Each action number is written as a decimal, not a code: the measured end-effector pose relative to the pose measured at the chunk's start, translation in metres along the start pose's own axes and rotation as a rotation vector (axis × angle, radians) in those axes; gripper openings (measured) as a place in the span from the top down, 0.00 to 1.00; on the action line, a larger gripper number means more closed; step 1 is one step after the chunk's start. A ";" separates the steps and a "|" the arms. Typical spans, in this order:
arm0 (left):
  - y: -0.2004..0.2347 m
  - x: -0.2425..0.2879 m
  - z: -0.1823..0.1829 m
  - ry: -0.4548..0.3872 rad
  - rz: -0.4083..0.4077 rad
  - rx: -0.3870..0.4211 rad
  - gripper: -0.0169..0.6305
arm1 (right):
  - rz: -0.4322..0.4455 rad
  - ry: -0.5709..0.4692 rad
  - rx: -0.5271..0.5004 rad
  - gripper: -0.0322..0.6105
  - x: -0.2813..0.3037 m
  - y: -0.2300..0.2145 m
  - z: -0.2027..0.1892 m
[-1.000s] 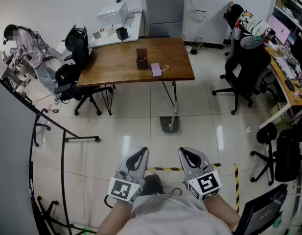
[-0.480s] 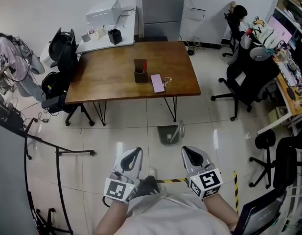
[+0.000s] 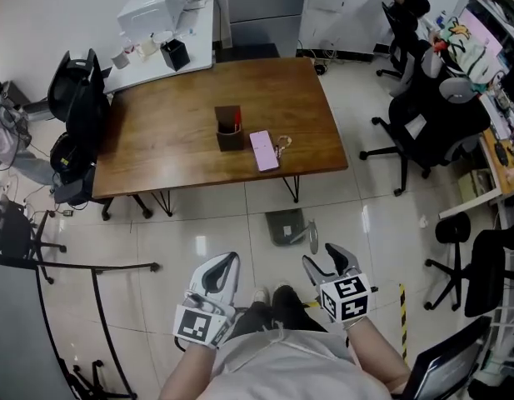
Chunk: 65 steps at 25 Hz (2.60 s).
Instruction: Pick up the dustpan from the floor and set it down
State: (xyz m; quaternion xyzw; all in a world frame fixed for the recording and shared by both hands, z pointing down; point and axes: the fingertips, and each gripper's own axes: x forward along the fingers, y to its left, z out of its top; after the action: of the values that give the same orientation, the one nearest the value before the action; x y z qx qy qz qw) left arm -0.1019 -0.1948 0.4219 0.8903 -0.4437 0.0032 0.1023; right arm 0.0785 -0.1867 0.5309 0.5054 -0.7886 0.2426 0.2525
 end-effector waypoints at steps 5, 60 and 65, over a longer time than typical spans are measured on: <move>0.014 0.033 -0.018 0.014 0.004 -0.018 0.95 | -0.009 0.242 0.140 0.44 0.096 -0.059 -0.050; -0.194 -0.177 -0.036 -0.022 0.083 0.066 0.95 | 0.023 0.305 0.040 0.95 -0.198 0.018 -0.163; -0.234 -0.202 -0.035 -0.050 0.053 0.074 0.95 | 0.039 0.352 0.031 0.95 -0.232 0.026 -0.199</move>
State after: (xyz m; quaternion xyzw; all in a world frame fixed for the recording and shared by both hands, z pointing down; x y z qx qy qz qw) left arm -0.0365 0.1085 0.3951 0.8813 -0.4689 0.0001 0.0584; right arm 0.1685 0.1062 0.5288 0.4435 -0.7381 0.3442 0.3741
